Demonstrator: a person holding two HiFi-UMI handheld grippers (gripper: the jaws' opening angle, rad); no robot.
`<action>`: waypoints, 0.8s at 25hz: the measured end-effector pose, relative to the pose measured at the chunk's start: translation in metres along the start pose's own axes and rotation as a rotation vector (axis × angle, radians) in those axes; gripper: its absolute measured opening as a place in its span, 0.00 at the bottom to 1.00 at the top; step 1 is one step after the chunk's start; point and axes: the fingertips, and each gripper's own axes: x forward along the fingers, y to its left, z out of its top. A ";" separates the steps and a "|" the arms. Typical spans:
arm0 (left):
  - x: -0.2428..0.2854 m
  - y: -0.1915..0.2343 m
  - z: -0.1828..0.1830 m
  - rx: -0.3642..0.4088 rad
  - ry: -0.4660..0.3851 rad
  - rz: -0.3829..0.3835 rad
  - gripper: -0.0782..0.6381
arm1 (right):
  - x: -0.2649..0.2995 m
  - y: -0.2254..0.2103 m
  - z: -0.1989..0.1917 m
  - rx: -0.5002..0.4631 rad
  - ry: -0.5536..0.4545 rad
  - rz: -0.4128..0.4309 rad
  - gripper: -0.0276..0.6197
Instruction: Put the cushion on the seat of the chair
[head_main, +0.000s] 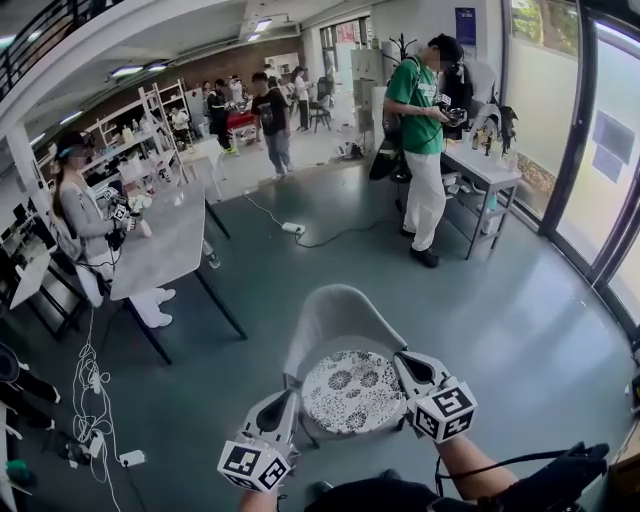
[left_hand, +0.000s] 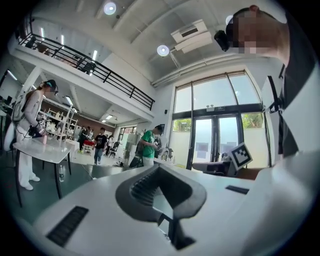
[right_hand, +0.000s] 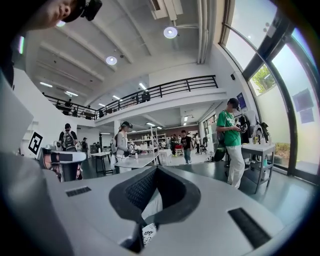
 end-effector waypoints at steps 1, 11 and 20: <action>-0.001 0.000 0.001 -0.002 -0.004 0.002 0.12 | 0.000 0.001 0.001 -0.005 -0.002 0.004 0.06; -0.004 -0.004 0.010 0.002 -0.047 0.026 0.12 | -0.004 -0.003 0.012 0.012 -0.025 0.027 0.06; -0.008 0.003 0.015 -0.002 -0.067 0.088 0.12 | -0.002 -0.004 0.013 0.009 -0.026 0.037 0.06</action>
